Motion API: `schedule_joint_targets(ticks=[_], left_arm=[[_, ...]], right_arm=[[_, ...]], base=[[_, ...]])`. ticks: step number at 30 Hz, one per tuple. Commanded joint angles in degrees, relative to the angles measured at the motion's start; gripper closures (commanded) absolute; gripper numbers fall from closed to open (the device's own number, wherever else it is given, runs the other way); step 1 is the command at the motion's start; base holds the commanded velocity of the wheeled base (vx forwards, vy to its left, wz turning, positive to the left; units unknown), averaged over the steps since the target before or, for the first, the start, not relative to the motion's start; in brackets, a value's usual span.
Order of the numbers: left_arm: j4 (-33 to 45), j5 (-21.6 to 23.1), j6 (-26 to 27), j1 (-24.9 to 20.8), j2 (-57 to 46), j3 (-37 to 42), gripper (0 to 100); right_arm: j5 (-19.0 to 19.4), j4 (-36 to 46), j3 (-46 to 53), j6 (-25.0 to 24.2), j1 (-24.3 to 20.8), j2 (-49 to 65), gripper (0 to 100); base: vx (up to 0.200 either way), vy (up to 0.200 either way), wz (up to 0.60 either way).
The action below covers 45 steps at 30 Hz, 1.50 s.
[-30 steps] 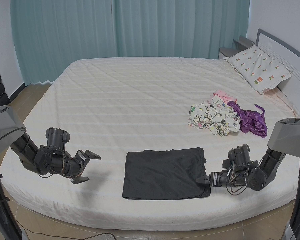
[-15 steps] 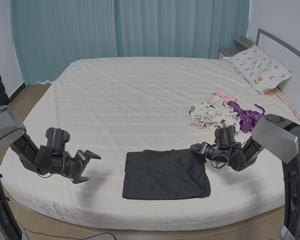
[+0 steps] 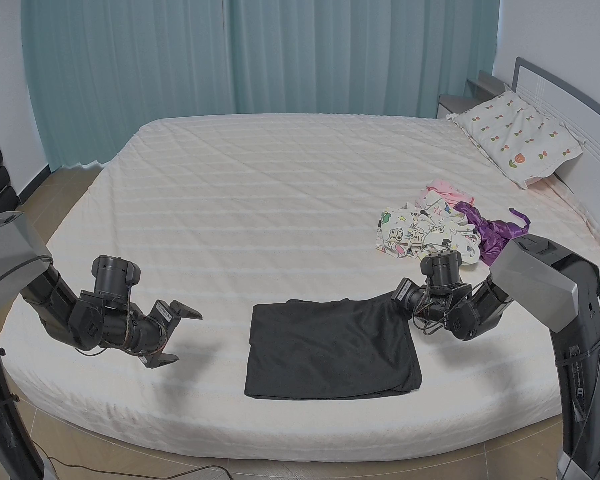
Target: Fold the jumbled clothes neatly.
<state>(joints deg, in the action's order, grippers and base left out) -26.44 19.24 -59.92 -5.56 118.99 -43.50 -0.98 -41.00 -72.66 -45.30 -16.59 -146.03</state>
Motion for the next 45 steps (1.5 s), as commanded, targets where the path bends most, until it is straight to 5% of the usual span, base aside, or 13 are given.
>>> schedule_joint_targets(ticks=[1,20,21,28,36,45], left_arm=[[-0.01,0.01,-0.02,-0.07,0.10,-0.01,0],[-0.01,0.01,-0.02,-0.07,0.01,-0.01,0],[-0.01,0.01,-0.02,-0.07,0.01,-0.01,0],[-0.01,0.01,-0.02,-0.07,0.01,-0.01,0],[-0.01,-1.75,-0.11,-0.07,0.10,0.08,0],[-0.01,-3.24,0.06,-1.03,0.63,-0.01,0]], right_arm=[[-0.08,0.04,0.32,-0.05,0.42,0.31,100],[-0.96,-0.05,2.43,-0.14,1.47,1.19,100],[-0.96,-0.05,2.52,-0.05,1.47,1.19,0],[-0.87,-0.58,4.89,-0.05,1.47,2.68,0],[0.01,-1.98,20.45,1.97,-0.28,10.94,0],[5.81,-15.34,33.46,9.70,-0.90,11.29,0]], base=[[0.000,0.000,0.00],[0.000,0.000,0.00],[0.000,0.000,0.00],[0.000,0.000,0.00],[0.000,0.000,0.00],[0.200,0.000,0.00]])
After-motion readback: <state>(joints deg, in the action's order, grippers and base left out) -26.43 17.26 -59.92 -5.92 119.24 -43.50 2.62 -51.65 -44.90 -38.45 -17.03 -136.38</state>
